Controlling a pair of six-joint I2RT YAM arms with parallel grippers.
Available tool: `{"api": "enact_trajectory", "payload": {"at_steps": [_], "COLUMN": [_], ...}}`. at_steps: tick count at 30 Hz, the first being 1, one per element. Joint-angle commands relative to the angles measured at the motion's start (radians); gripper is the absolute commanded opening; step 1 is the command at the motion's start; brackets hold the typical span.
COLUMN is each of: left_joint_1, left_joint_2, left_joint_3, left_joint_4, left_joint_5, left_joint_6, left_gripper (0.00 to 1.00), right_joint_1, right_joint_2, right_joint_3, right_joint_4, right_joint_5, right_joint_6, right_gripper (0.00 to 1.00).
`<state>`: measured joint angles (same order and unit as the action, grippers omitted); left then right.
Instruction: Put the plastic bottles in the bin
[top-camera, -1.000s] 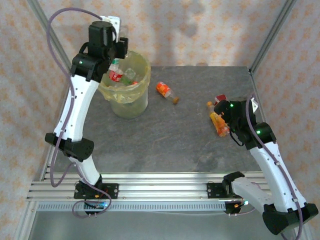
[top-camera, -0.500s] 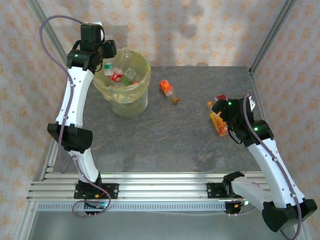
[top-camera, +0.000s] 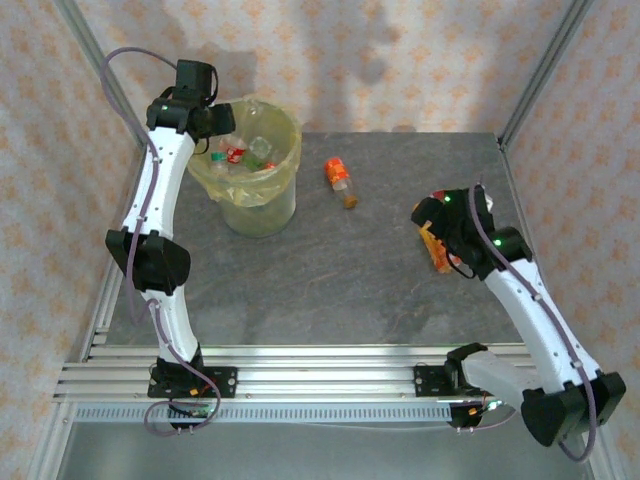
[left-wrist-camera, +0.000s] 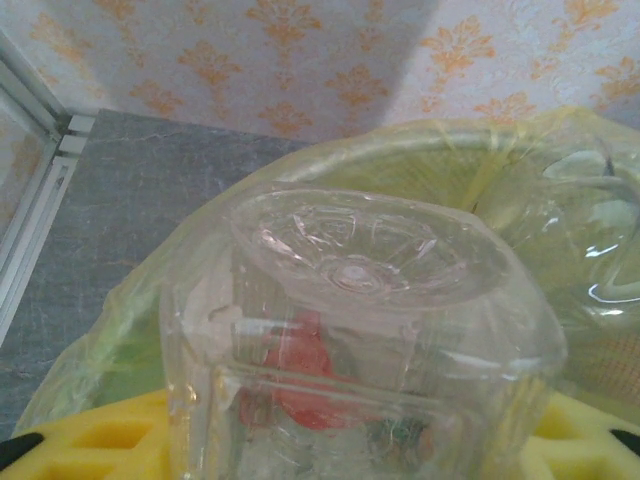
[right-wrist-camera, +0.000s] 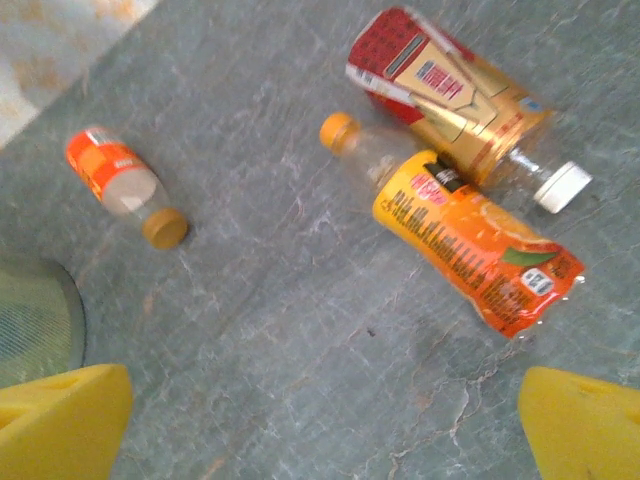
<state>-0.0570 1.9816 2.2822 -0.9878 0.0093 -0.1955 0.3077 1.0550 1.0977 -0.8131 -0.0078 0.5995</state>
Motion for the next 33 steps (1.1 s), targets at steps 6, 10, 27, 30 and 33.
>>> {"api": "enact_trajectory", "payload": {"at_steps": [6,10,27,30,33], "left_joint_1": [0.005,0.005,0.002,0.003,0.002], "left_joint_2": [-0.108,-0.162,-0.494,-0.592,-0.670], "left_joint_3": [-0.041,-0.097,-0.434,-0.562,-0.663], "left_joint_4": [-0.029,0.012,0.219,0.304,0.364], "left_joint_5": [-0.077,-0.039,0.075,0.096,0.109], "left_joint_6": [0.007,0.008,-0.034,-0.073,-0.105], "left_gripper": [0.80,0.91,1.00,1.00,1.00], "right_joint_1": [0.083,0.102,0.122,0.127,0.134], "right_joint_2": [0.176,0.277,0.722,0.825,0.924], "right_joint_3": [0.109,0.163,0.478,0.571,0.661], "right_joint_4": [0.074,0.108,0.123,0.092,0.057], "right_joint_5": [-0.024,-0.051,-0.178,-0.175,-0.169], "right_joint_6": [-0.077,-0.097,-0.246,-0.286,-0.324], "right_gripper": [0.99,0.99,0.96,0.99,0.99]}}
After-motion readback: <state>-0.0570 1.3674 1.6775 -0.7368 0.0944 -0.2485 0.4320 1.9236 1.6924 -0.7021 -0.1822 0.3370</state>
